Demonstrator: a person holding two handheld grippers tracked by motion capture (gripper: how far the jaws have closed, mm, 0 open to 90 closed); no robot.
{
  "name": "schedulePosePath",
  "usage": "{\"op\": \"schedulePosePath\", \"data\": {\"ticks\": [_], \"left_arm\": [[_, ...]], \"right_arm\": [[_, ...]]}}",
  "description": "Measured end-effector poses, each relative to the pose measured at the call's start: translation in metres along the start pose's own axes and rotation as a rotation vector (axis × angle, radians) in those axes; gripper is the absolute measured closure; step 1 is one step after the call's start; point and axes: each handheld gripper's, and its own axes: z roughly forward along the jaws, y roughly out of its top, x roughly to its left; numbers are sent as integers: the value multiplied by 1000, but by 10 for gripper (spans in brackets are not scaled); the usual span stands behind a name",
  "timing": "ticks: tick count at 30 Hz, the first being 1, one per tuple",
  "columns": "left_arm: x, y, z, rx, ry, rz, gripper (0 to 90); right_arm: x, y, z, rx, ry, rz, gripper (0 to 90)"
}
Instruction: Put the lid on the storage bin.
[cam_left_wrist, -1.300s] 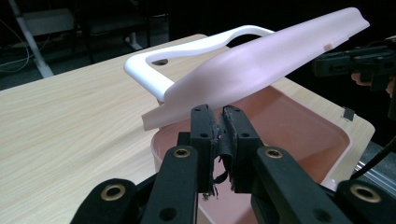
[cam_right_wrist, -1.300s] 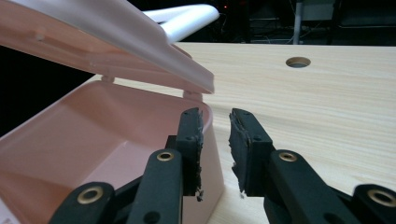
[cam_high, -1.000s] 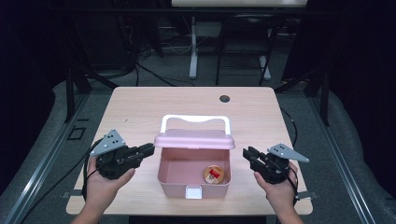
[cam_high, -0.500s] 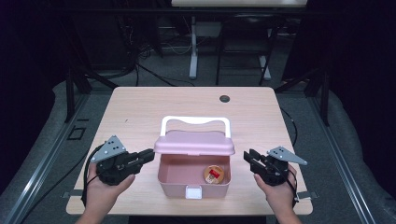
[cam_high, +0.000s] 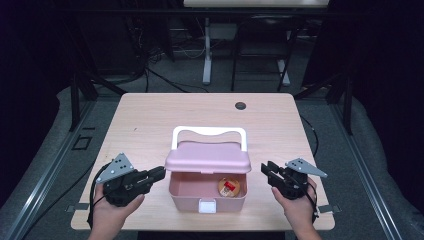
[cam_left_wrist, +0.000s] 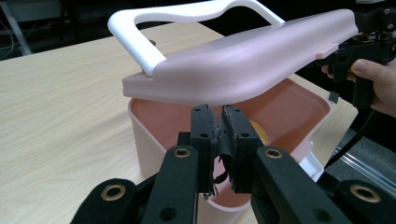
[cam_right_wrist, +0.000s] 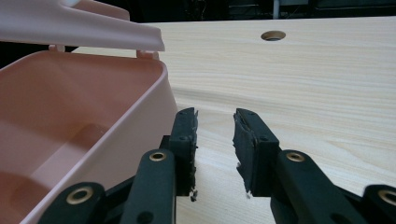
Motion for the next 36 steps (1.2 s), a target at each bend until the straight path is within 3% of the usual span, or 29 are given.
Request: {"op": "schedulePosePath", "data": {"ticks": [14, 24, 36], "left_arm": [[-7, -21, -1, 44, -20, 3, 833], [-10, -29, -3, 26, -23, 5, 840], [2, -34, 5, 41, -5, -24, 836]], "right_arm": [[-2, -2, 1, 2, -3, 3, 685], [-2, -3, 2, 6, -3, 2, 683], [-3, -4, 3, 8, -5, 2, 682]]}}
